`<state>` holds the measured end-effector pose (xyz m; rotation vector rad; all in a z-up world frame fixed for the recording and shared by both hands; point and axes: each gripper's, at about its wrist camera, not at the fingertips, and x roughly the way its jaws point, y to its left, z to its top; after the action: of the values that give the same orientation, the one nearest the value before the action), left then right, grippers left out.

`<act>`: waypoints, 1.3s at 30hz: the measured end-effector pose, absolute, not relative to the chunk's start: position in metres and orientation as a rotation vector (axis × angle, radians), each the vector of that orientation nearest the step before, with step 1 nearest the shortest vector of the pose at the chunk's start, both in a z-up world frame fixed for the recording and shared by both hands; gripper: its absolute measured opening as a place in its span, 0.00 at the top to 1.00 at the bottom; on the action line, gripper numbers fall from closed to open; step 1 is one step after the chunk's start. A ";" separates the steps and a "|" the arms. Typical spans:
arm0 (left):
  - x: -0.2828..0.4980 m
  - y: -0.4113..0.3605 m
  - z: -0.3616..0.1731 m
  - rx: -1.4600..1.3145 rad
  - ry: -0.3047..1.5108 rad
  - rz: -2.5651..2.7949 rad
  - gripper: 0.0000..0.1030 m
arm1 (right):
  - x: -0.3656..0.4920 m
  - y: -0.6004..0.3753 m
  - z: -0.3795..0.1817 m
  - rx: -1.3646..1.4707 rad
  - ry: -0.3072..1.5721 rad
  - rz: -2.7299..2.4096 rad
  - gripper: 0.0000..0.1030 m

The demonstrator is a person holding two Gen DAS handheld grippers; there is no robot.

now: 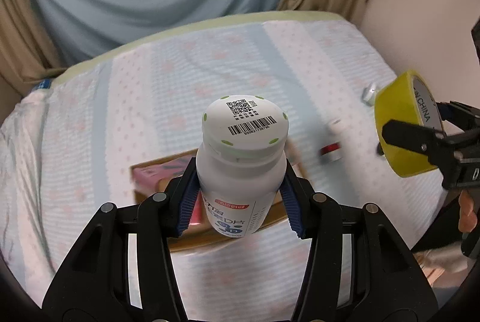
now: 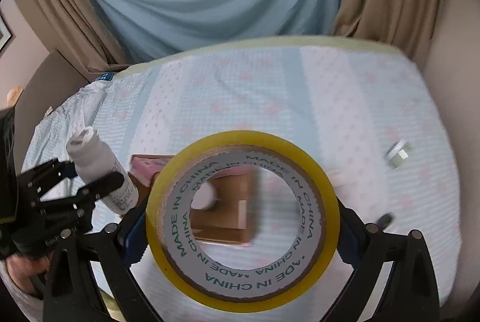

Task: Organize rigid objects
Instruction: 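Place the vitamin bottle and yellow tape into the cardboard box, open both tools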

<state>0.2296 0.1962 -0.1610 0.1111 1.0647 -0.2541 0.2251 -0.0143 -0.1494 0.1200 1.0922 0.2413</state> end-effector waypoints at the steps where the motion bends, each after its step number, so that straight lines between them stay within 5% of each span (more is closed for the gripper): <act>1: 0.232 0.205 -0.167 0.114 1.072 -0.256 0.54 | 0.229 0.000 -0.158 0.132 1.111 0.237 0.05; 21: 0.294 0.296 -0.339 0.040 1.296 -0.241 0.54 | 0.280 0.100 -0.338 0.189 1.391 0.199 0.04; 34: 0.305 0.280 -0.359 0.094 1.337 -0.266 0.53 | 0.294 0.093 -0.357 0.247 1.408 0.237 0.04; 35: 0.304 0.279 -0.356 0.102 1.326 -0.271 0.48 | 0.295 0.092 -0.357 0.266 1.407 0.224 0.03; 36: 0.302 0.276 -0.351 0.124 1.307 -0.267 0.20 | 0.295 0.088 -0.358 0.299 1.415 0.211 0.01; 37: 0.301 0.275 -0.347 0.138 1.294 -0.265 0.02 | 0.295 0.085 -0.360 0.337 1.432 0.213 0.00; 39: 0.294 0.273 -0.340 0.132 1.274 -0.294 0.00 | 0.294 0.081 -0.365 0.362 1.482 0.212 0.00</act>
<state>0.2936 0.2730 -0.3404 0.1321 1.2740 -0.2939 0.2936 0.0806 -0.3652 0.3620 1.4819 0.2119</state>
